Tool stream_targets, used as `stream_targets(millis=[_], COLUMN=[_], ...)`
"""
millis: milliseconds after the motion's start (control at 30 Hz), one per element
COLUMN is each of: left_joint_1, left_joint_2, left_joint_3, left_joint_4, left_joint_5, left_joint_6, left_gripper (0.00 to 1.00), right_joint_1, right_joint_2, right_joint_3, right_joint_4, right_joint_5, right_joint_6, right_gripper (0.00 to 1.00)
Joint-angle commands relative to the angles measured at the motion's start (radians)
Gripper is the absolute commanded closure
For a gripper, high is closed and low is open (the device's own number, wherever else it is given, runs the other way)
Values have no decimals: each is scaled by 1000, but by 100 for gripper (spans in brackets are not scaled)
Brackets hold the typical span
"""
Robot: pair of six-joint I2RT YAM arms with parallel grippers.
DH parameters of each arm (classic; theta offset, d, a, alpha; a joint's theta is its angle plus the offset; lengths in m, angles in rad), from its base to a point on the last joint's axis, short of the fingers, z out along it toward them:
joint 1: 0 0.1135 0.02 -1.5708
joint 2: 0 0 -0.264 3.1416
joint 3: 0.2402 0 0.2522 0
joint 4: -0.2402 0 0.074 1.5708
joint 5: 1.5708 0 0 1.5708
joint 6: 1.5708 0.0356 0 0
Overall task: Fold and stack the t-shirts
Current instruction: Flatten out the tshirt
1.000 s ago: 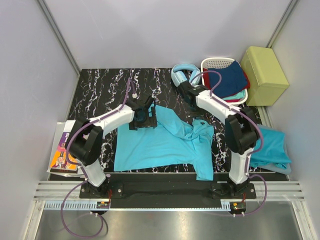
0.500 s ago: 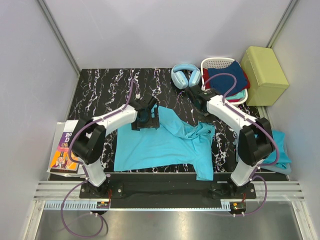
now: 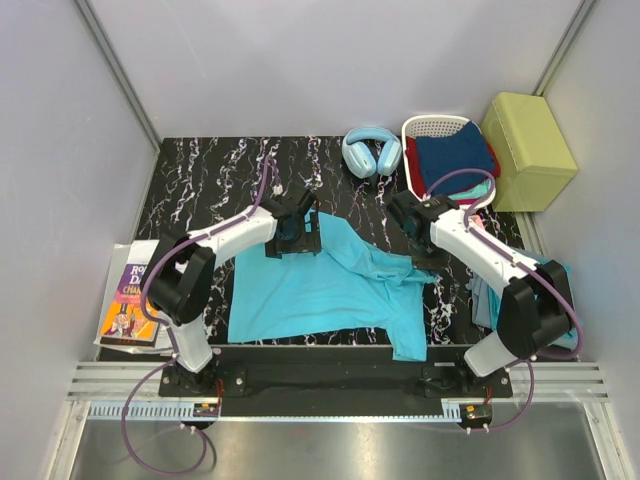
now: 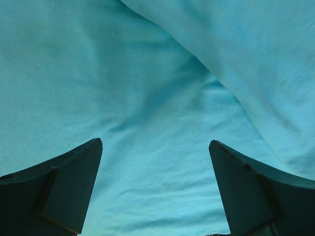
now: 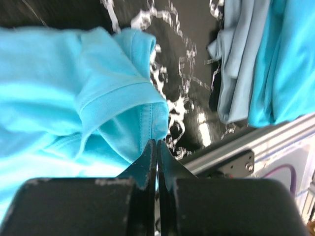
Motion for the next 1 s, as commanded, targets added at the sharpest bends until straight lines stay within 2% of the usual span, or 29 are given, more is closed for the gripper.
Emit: stream_targets(millis=[0, 133, 400, 433, 500, 533, 633, 800, 967], left_joint_1=[-3, -3, -6, -6, -8, -8, -11, -19, -19], left_joint_2=[-4, -4, -5, -10, -13, -13, -16, -19, -42], left_joint_3=[35, 32, 18, 16, 15, 15, 15, 19, 22], left_joint_4=[9, 8, 9, 11, 11, 11, 14, 12, 3], left_joint_5=[22, 20, 19, 19, 17, 17, 17, 22, 19], left_joint_6=[8, 8, 7, 5, 4, 4, 2, 4, 16], left_gripper=[4, 4, 4, 4, 4, 4, 4, 4, 4], right_joint_1=[5, 25, 42, 44, 45, 45, 44, 44, 36], right_joint_2=[-59, -85, -129, -135, -164, -168, -140, 54, 220], right_joint_3=[-39, -76, -56, -43, 5, 25, 128, 324, 460], right_joint_4=[-65, -88, -154, -159, -153, -134, -98, -42, 53], right_joint_5=[-71, -158, -162, -141, -104, -63, -4, 13, -62], right_joint_6=[34, 25, 37, 40, 40, 38, -1, -66, -133], right_gripper=[100, 100, 100, 87, 74, 58, 38, 36, 42])
